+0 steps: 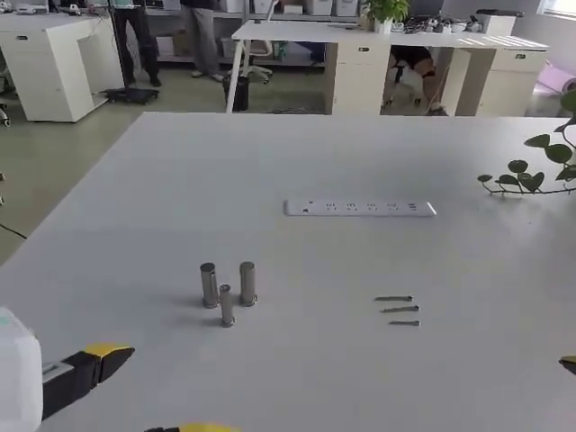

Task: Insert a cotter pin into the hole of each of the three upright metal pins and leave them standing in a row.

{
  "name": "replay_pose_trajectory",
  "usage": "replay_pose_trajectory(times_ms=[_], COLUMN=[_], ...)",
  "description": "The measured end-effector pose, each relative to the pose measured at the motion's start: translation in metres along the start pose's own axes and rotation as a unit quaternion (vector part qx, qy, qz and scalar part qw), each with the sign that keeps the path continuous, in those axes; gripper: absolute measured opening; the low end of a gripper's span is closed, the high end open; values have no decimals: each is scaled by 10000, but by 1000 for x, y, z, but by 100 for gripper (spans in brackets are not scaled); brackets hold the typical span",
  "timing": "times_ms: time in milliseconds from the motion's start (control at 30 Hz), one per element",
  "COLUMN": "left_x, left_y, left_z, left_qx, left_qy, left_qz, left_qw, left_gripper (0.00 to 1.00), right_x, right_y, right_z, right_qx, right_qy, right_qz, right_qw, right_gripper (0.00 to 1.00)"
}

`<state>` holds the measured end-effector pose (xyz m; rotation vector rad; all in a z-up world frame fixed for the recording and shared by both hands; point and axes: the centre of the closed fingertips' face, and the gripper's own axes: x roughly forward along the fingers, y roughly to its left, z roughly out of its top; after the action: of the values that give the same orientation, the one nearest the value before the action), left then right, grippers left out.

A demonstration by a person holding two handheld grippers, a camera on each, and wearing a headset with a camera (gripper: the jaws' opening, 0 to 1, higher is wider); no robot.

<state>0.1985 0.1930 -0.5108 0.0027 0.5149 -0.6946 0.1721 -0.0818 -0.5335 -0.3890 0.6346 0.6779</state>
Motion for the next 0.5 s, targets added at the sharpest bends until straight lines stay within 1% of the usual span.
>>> replay_pose_trajectory(times_ms=[33,100,167,267,333,400,433,500], left_x=[1,7,12,19,23,29,31,36], left_y=[0,1,3,7,8,10,9,13], left_z=[1,10,17,24,26,27,26,29], left_qx=[50,209,264,331,306,186,114,277], left_qy=[15,17,0,-22,-11,5,94,104], left_qz=[-4,-39,-72,-125,-197,-315,-404,-428], left_qw=[10000,9998,9996,9994,9993,9993,9991,9986], left_gripper=[90,89,88,86,84,82,81,80], right_x=[0,2,2,1,2,1,0,0], right_y=[0,-2,-2,-2,-2,-2,-3,-3], right_z=[0,-1,-2,-4,-5,-5,-6,-6], right_qx=[12,79,68,97,123,153,174,231], right_qy=[-6,-26,-3,8,11,12,-2,-33], right_qz=[5,4,-10,-17,-12,-49,-76,-67], right_qw=[10000,10000,10000,10000,9999,9999,9998,9997], right_gripper=[95,94,94,94,94,95,96,95])
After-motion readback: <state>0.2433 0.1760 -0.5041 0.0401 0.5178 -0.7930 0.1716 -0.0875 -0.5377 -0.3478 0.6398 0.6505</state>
